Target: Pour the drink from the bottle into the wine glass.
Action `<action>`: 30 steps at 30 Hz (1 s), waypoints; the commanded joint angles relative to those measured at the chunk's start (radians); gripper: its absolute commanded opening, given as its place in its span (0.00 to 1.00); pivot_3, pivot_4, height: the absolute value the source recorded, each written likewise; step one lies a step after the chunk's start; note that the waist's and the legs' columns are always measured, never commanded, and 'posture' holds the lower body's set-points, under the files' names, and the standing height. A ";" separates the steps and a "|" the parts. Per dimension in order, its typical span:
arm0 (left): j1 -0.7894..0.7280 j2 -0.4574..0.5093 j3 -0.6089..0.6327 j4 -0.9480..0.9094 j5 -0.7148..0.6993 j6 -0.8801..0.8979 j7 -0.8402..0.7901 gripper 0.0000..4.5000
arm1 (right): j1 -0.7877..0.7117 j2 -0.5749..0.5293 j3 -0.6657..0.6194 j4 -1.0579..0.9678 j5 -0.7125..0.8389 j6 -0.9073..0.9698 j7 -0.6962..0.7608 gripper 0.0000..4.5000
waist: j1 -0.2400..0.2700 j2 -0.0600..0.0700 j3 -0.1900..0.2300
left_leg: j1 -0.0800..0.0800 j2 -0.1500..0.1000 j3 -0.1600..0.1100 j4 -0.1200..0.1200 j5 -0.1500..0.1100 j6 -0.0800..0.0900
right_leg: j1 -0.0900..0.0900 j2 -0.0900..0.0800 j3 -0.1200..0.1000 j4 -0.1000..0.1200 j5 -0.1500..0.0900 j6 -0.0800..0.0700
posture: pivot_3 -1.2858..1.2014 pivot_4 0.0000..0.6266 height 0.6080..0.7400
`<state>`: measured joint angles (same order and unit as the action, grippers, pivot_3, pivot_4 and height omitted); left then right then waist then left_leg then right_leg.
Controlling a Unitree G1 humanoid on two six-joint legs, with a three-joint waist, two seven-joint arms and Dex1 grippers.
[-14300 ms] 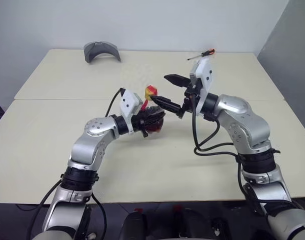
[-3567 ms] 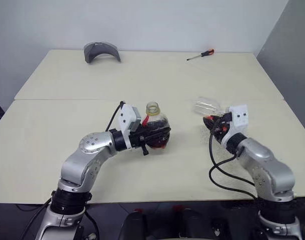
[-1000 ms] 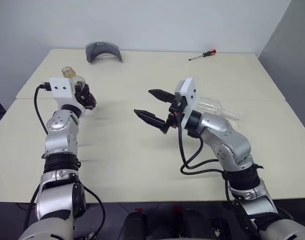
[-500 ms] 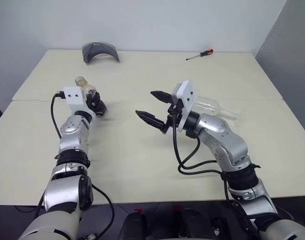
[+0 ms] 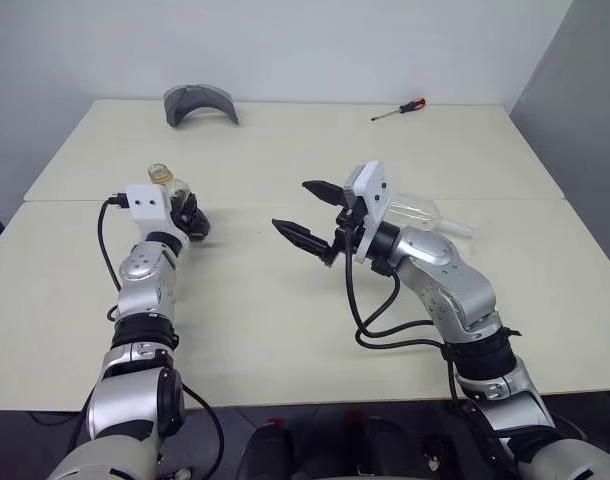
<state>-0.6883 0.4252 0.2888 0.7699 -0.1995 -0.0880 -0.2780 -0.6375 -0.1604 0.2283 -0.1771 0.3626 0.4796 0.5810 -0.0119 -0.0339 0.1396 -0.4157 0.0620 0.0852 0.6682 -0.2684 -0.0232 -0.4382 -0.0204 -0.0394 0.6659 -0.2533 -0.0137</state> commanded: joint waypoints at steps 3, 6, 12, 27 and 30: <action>0.016 -0.009 0.005 -0.057 -0.009 0.019 0.013 0.22 | -0.012 0.015 -0.019 -0.010 -0.007 -0.022 -0.006 0.99 | 0.001 0.000 0.000 | 0.000 0.000 0.000 0.000 0.000 0.000 | 0.000 0.000 0.000 0.000 0.000 0.000 | 0.52 0.24 1.00; 0.019 -0.012 0.006 -0.063 -0.010 0.023 0.012 0.38 | -0.012 0.014 -0.023 -0.006 -0.013 -0.026 -0.004 1.00 | 0.001 0.000 0.000 | 0.000 0.000 0.000 0.000 0.000 0.000 | 0.000 0.000 0.000 0.000 0.000 0.000 | 0.52 0.24 1.00; 0.023 -0.016 0.008 -0.072 -0.015 0.028 0.003 0.80 | -0.003 0.012 -0.026 -0.011 -0.021 -0.026 -0.003 1.00 | 0.001 0.000 0.000 | 0.000 0.000 0.000 0.000 0.000 0.000 | 0.000 0.000 0.000 0.000 0.000 0.000 | 0.52 0.24 1.00; 0.115 -0.009 0.012 -0.233 -0.024 0.103 0.013 0.99 | 0.011 0.015 -0.022 -0.030 -0.027 -0.022 -0.005 1.00 | 0.001 0.000 0.000 | 0.000 0.000 0.000 0.000 0.000 0.000 | 0.000 0.000 0.001 0.000 0.000 0.000 | 0.52 0.24 1.00; 0.177 -0.013 0.007 -0.348 -0.026 0.166 0.032 0.99 | 0.014 0.015 -0.022 -0.030 -0.028 -0.024 -0.005 1.00 | 0.000 0.000 0.000 | 0.000 0.000 0.000 0.000 0.000 0.000 | 0.000 0.000 0.002 0.000 0.000 0.000 | 0.52 0.24 1.00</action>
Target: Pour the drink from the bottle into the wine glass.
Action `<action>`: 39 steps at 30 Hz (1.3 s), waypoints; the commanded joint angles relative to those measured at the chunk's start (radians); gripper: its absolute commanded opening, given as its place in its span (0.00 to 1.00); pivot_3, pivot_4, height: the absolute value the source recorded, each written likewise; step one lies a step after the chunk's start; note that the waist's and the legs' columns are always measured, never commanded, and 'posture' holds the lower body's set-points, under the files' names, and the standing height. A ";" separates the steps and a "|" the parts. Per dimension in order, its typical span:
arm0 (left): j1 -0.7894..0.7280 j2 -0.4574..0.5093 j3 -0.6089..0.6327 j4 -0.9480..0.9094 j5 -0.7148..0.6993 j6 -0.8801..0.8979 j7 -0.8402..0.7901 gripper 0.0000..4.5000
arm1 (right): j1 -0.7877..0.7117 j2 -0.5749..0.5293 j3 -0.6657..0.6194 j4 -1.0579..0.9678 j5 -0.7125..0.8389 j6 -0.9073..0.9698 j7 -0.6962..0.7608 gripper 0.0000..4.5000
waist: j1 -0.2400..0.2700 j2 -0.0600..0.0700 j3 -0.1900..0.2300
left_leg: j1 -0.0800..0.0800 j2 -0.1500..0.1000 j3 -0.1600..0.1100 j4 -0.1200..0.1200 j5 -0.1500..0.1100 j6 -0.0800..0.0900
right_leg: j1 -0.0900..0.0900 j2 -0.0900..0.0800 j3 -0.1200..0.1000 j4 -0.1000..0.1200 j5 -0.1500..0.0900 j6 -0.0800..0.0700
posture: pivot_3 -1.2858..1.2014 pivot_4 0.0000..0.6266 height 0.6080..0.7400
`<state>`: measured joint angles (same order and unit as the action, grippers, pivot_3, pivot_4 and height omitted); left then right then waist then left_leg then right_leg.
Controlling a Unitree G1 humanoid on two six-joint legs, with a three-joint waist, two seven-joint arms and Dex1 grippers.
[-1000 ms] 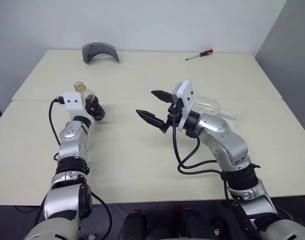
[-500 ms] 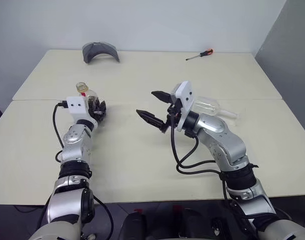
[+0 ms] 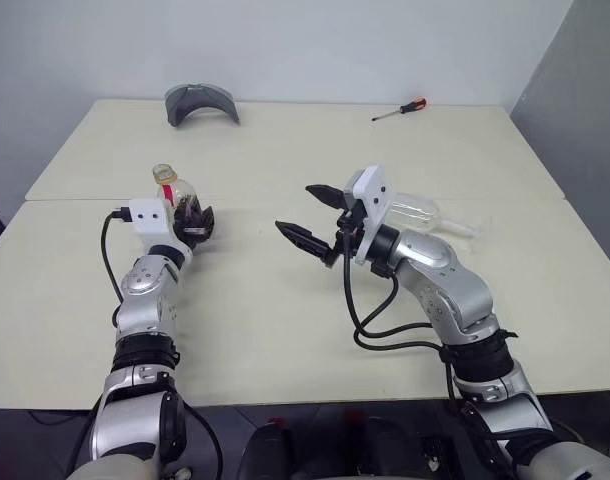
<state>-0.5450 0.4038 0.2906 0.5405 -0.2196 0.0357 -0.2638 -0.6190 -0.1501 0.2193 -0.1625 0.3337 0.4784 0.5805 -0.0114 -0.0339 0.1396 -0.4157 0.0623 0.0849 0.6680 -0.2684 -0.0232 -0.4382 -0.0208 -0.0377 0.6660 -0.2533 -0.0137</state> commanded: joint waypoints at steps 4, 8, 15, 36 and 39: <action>0.107 -0.002 -0.001 -0.269 -0.014 0.134 0.038 0.99 | 0.001 0.002 -0.014 -0.051 0.001 -0.020 -0.005 1.00 | 0.000 0.000 0.000 | 0.000 0.000 0.000 0.000 0.000 0.000 | 0.000 -0.001 0.000 0.000 0.000 0.000 | 0.52 0.24 1.00; 0.189 -0.014 0.003 -0.430 -0.030 0.229 0.056 0.99 | 0.011 -0.003 -0.015 -0.060 0.002 -0.015 -0.006 1.00 | 0.003 0.000 0.000 | 0.000 0.000 0.000 0.000 0.000 0.000 | 0.000 -0.001 0.000 0.000 0.000 0.000 | 0.52 0.24 1.00; 0.370 -0.026 -0.012 -0.752 -0.078 0.397 0.051 0.99 | 0.047 -0.026 -0.026 -0.103 0.012 0.008 -0.006 1.00 | 0.005 0.000 0.000 | 0.000 0.000 0.000 -0.001 0.000 0.000 | 0.000 -0.002 0.001 0.000 0.000 0.000 | 0.52 0.24 1.00; 0.360 0.124 -0.253 -1.066 -0.321 0.568 -0.387 0.99 | 0.242 -0.465 -0.127 0.011 -0.334 -0.185 -0.082 1.00 | 0.012 0.000 0.000 | 0.001 -0.002 -0.001 -0.002 -0.001 0.000 | 0.001 0.001 0.003 -0.003 0.000 0.000 | 0.52 0.24 1.00; 0.313 0.113 -0.287 -1.030 -0.302 0.546 -0.417 0.99 | 0.211 -0.497 -0.114 0.105 -0.408 -0.241 -0.114 1.00 | 0.012 0.000 0.000 | 0.001 -0.003 -0.001 -0.002 -0.001 0.000 | 0.001 0.001 0.003 -0.003 0.000 0.000 | 0.52 0.24 1.00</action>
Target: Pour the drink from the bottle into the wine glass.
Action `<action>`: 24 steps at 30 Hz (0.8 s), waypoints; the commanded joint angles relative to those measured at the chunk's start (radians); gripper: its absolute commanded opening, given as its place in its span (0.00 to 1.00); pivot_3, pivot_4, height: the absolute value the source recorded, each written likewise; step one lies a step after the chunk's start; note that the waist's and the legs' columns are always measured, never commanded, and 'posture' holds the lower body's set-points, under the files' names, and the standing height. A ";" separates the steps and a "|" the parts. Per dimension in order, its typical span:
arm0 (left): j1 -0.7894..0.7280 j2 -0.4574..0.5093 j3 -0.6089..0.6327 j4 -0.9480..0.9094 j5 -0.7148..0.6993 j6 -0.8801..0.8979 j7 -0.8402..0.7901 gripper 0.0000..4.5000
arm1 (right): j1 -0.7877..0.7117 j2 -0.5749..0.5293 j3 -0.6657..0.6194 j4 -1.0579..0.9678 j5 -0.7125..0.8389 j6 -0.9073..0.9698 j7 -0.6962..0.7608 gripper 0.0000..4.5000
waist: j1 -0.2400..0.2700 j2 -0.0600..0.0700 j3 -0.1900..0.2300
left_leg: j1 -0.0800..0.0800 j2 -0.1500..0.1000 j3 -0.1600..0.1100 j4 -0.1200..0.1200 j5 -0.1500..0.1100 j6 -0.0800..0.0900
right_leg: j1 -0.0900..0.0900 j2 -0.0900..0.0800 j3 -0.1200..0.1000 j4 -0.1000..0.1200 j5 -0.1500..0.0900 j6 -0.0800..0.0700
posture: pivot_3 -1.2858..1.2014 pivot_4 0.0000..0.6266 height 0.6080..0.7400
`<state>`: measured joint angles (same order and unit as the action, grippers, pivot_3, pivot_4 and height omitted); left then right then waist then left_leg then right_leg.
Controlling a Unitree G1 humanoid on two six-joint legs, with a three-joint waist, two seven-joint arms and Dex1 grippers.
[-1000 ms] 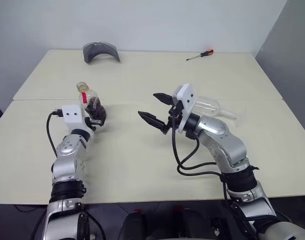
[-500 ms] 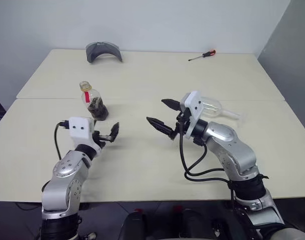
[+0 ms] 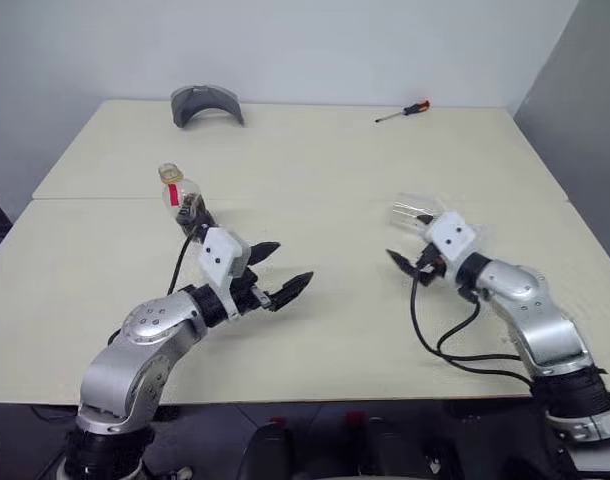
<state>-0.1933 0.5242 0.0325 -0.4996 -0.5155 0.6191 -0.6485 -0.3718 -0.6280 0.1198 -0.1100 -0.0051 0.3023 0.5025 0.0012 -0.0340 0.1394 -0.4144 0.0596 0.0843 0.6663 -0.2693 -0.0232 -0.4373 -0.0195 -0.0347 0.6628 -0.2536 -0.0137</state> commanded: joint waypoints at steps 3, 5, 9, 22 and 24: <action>-0.072 -0.026 -0.059 0.049 0.014 -0.060 -0.045 0.99 | -0.070 -0.026 -0.004 0.141 -0.125 -0.099 -0.058 1.00 | -0.001 0.000 0.000 | 0.001 0.000 0.000 0.000 0.000 0.000 | 0.000 0.001 0.001 0.000 0.000 0.000 | 0.52 0.24 1.00; -0.075 -0.027 -0.074 0.058 0.022 -0.076 -0.059 0.99 | -0.083 -0.030 0.007 0.175 -0.164 -0.123 -0.065 1.00 | -0.002 0.000 0.000 | 0.001 0.001 0.000 0.000 0.000 0.000 | 0.000 0.001 0.002 0.000 0.000 0.000 | 0.52 0.24 1.00; -0.084 -0.029 -0.089 0.074 0.029 -0.097 -0.073 0.99 | -0.112 -0.053 0.046 0.238 -0.259 -0.173 -0.074 1.00 | -0.002 0.000 0.000 | 0.001 0.001 0.000 0.000 0.000 0.000 | 0.000 0.001 0.003 0.000 0.000 0.000 | 0.52 0.24 1.00; -0.085 -0.065 -0.112 0.075 0.041 -0.116 -0.054 0.99 | -0.249 -0.045 0.141 0.503 -0.475 -0.242 -0.155 1.00 | -0.003 0.000 0.000 | 0.000 0.001 0.001 0.001 0.000 0.000 | 0.000 0.001 0.003 0.000 -0.001 0.000 | 0.52 0.24 1.00; -0.084 -0.068 -0.111 0.076 0.041 -0.116 -0.051 0.99 | -0.267 -0.040 0.141 0.544 -0.488 -0.247 -0.169 1.00 | -0.003 0.000 0.000 | 0.000 0.001 0.001 0.001 0.000 0.000 | 0.000 0.001 0.003 0.000 -0.001 0.000 | 0.52 0.24 1.00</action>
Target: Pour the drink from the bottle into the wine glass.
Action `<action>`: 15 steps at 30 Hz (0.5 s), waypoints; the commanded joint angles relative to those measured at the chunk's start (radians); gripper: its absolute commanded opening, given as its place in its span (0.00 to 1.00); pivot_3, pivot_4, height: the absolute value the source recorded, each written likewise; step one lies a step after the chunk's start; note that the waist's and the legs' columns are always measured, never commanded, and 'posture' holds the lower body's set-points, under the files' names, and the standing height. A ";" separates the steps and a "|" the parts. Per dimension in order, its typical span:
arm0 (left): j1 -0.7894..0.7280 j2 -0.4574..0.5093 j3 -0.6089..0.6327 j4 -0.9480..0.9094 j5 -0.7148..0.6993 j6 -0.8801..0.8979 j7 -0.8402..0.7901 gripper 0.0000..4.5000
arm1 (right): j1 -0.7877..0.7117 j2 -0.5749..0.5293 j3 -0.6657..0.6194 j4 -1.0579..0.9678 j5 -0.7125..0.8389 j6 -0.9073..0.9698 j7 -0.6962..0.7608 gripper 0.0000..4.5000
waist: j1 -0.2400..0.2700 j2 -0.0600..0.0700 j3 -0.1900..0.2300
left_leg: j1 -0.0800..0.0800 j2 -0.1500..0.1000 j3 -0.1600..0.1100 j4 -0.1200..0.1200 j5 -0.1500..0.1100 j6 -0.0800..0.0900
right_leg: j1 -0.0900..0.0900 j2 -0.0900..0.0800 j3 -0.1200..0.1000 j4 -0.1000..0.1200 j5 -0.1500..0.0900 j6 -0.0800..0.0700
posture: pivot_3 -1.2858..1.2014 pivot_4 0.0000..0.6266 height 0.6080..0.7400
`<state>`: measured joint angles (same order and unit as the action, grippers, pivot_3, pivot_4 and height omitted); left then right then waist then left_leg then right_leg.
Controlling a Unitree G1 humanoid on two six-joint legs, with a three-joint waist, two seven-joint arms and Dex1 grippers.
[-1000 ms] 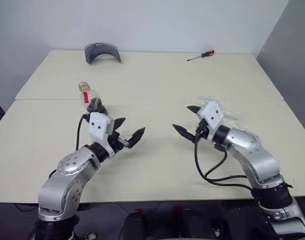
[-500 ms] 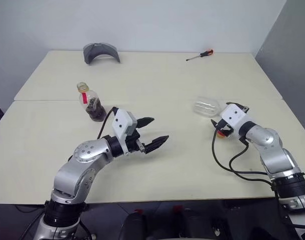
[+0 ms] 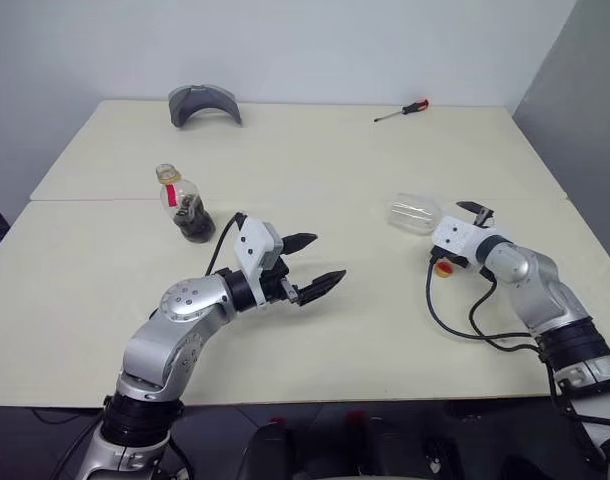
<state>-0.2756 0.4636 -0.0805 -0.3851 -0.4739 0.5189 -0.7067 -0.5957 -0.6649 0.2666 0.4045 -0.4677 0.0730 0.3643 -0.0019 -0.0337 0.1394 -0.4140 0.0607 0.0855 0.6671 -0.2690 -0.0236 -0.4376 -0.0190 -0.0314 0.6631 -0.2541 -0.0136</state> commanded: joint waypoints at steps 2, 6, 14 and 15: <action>-0.004 -0.012 0.001 -0.036 0.001 -0.016 0.011 0.99 | -0.060 0.002 -0.005 0.067 -0.034 -0.021 -0.043 1.00 | 0.001 0.000 0.000 | 0.000 0.000 0.000 0.000 0.000 0.000 | 0.000 0.000 0.000 0.000 0.000 0.000 | 0.52 0.24 1.00; -0.005 -0.021 -0.005 -0.038 0.004 -0.015 0.018 0.99 | -0.106 0.021 0.008 0.134 -0.056 -0.030 -0.074 1.00 | 0.000 0.000 0.000 | 0.000 0.000 0.000 0.000 0.000 0.000 | 0.000 0.000 0.000 0.000 0.000 0.000 | 0.52 0.24 1.00; -0.011 -0.028 -0.007 -0.034 0.004 -0.015 0.021 0.99 | -0.137 0.033 0.039 0.168 -0.102 -0.060 -0.100 1.00 | 0.000 0.000 0.000 | 0.000 0.000 0.000 0.000 0.000 0.000 | 0.000 0.000 0.000 0.000 0.000 0.000 | 0.52 0.24 1.00; -0.015 -0.032 -0.008 -0.035 0.004 -0.013 0.025 0.99 | -0.136 0.031 0.043 0.164 -0.109 -0.064 -0.096 1.00 | 0.000 0.000 0.000 | 0.000 0.000 0.001 0.000 0.000 0.000 | 0.000 0.000 0.000 0.001 0.000 0.000 | 0.52 0.24 1.00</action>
<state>-0.2746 0.4387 -0.0925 -0.3866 -0.4667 0.5190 -0.6867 -0.7080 -0.6200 0.3046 0.5914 -0.5625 0.0266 0.2787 -0.0016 -0.0336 0.1394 -0.4140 0.0608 0.0861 0.6671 -0.2689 -0.0238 -0.4375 -0.0193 -0.0312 0.6635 -0.2542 -0.0138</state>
